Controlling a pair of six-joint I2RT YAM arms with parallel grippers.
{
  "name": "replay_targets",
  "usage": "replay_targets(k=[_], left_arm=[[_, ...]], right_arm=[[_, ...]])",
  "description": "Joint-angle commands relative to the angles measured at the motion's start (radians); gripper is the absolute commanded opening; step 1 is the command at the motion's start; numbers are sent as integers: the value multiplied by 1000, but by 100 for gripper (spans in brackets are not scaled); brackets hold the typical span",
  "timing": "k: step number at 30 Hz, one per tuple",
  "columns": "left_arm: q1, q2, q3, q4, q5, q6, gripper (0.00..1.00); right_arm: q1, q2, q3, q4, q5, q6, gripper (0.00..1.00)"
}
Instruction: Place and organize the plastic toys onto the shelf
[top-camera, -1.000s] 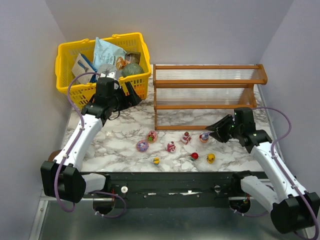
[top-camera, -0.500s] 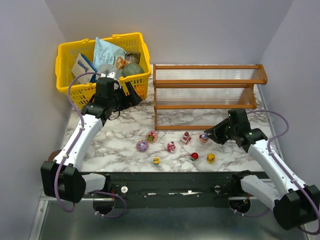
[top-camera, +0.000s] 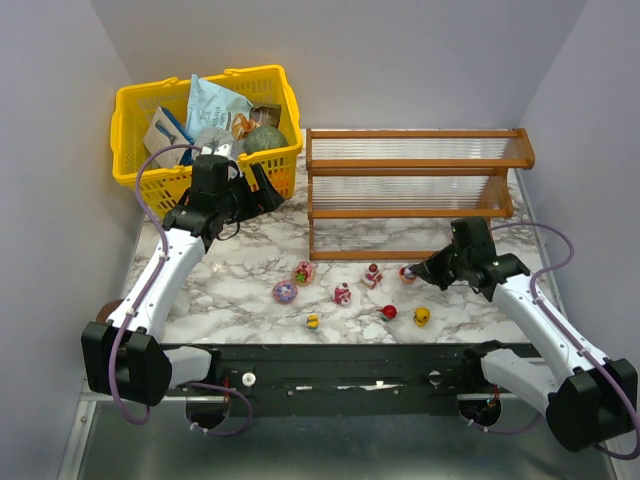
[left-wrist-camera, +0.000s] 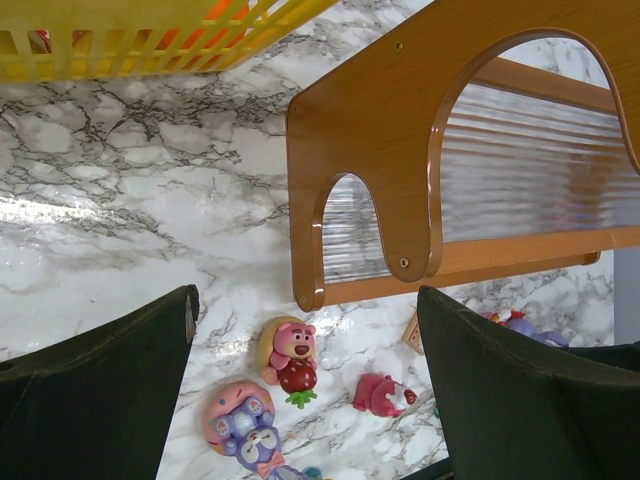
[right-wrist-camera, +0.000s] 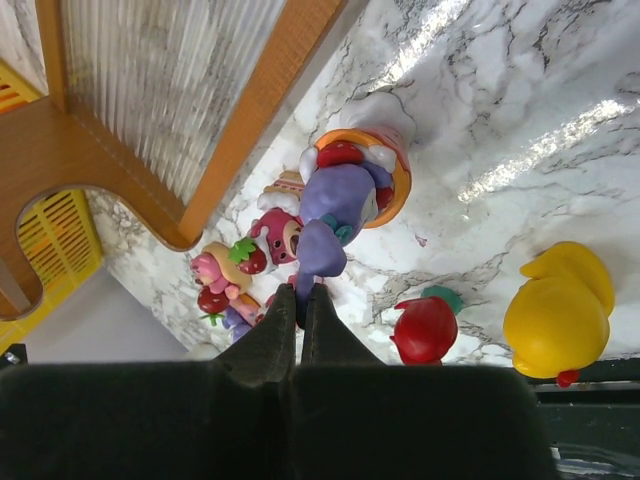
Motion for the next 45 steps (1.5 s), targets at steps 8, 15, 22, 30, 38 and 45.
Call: replay_targets(k=[8,15,22,30,38,45], left_arm=[[6,-5,3,0,2,19,99],[4,-2,6,-6,-1,19,99],[6,-8,-21,-2,4,7,99],[6,-7,-21,-11,4,12,99],[4,-5,-41,-3,15,9,99],[4,3,-29,-11,15,13,99]], right_arm=[[11,17,157,-38,50,-1,1],[11,61,158,41,70,28,1],[14,117,175,107,139,43,1],[27,189,198,156,172,76,1],[60,210,168,199,219,128,1],[69,244,171,207,205,137,1]])
